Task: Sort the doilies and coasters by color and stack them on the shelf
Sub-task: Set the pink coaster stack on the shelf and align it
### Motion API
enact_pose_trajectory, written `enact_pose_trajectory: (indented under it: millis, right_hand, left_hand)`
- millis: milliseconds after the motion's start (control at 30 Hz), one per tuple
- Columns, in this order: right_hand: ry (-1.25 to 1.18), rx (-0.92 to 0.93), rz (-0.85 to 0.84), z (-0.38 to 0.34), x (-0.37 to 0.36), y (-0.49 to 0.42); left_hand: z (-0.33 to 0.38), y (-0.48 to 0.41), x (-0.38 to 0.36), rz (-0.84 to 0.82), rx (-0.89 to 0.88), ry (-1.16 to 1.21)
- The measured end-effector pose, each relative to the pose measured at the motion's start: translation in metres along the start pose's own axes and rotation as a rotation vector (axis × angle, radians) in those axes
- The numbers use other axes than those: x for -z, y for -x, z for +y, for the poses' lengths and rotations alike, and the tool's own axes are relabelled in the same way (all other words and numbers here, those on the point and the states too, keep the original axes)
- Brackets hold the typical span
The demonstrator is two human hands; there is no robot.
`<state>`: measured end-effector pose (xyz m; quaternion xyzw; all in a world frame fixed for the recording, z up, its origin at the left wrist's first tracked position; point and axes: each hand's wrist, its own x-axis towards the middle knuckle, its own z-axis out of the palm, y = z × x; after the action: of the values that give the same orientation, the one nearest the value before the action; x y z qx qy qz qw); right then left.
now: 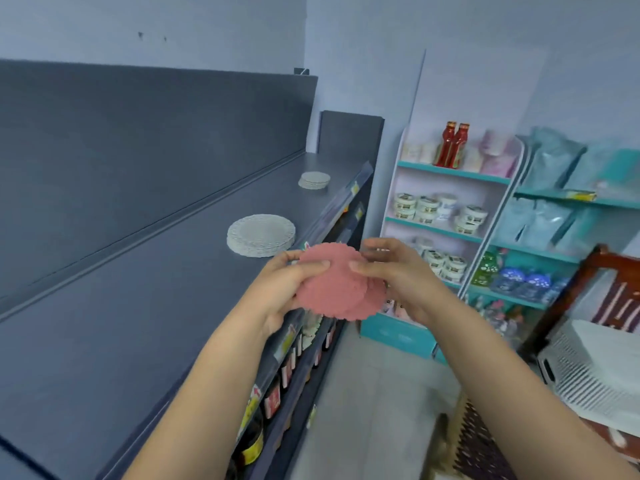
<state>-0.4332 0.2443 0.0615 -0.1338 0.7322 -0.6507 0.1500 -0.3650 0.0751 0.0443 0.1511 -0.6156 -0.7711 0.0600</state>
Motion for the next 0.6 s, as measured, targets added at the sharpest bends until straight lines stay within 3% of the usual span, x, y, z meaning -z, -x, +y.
enact_pose_trajectory:
  millis: [233,600]
  right_hand:
    - [-0.019,-0.054,0.086,-0.004,0.055,-0.122]
    - [-0.082,-0.119,-0.068,0.025,0.152,-0.331]
  left_hand:
    - [0.021,-0.142,-0.042,-0.102,0.036,-0.029]
    - [0.014,-0.35,-0.12,-0.03,0.097,-0.084]
